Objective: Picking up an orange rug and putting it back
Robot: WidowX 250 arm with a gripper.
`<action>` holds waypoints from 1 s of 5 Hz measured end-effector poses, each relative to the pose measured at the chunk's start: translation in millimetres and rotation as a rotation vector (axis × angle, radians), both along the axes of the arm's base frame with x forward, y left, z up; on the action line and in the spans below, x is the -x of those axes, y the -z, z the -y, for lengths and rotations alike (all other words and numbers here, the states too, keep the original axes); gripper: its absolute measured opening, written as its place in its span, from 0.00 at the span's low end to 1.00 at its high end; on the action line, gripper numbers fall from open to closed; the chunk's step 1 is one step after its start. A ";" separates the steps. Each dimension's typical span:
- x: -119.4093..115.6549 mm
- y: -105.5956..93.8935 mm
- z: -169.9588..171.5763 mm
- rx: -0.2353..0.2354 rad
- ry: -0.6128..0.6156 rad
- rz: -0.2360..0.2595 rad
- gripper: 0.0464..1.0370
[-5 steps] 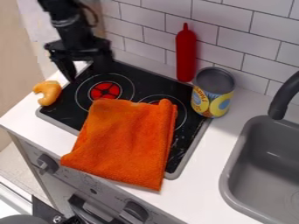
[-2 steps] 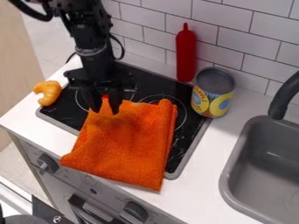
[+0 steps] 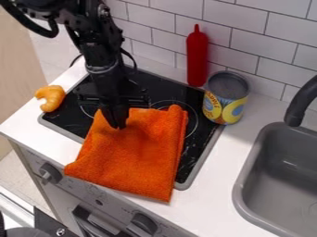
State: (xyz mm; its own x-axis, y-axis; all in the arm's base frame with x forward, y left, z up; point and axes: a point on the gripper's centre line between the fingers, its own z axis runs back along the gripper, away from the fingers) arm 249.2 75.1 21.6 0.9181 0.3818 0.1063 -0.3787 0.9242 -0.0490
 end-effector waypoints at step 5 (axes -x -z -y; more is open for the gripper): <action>-9.2 7.6 43.0 0.060 0.043 0.040 0.01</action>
